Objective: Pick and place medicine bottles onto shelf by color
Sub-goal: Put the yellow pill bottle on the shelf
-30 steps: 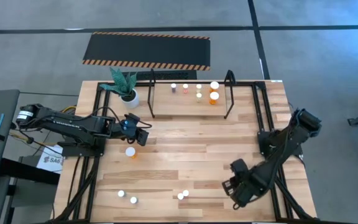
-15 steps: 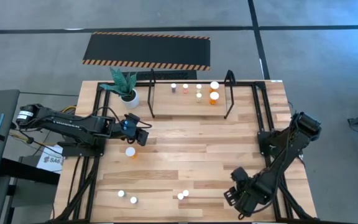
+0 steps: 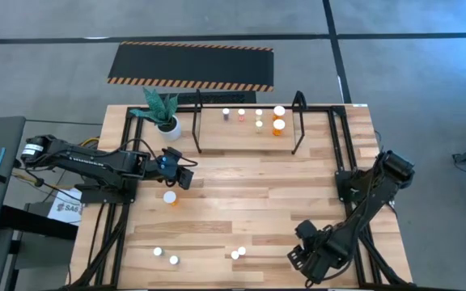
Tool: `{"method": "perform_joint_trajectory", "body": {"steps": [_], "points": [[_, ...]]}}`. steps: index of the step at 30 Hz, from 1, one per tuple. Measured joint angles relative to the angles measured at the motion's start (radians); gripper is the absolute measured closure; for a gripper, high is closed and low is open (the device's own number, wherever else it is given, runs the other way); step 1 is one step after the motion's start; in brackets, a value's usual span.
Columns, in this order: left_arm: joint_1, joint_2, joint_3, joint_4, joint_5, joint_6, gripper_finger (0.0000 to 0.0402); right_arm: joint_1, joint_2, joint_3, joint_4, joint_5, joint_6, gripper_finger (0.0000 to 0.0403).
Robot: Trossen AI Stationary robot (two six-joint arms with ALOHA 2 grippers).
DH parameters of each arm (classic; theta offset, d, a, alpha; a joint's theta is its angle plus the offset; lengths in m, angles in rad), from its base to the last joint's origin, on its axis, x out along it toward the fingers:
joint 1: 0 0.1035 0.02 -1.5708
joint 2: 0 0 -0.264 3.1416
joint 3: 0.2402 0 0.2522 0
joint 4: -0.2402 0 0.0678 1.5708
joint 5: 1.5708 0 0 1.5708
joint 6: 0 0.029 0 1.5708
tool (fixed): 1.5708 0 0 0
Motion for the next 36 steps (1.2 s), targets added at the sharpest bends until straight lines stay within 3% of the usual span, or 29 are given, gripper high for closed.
{"method": "perform_joint_trajectory", "body": {"steps": [15,30,36], "points": [[0.0,0.0,0.0,0.0,0.0,0.0,0.0319,-0.009,0.049,0.001,0.025,-0.025,0.0,0.014],[0.0,0.0,0.0,0.0,0.0,0.0,0.0319,-0.009,0.051,0.001,0.058,-0.027,0.019,0.0263],[0.0,0.0,0.0,0.0,0.0,0.0,0.0319,-0.018,0.051,0.001,0.054,-0.027,0.008,0.027]]}}
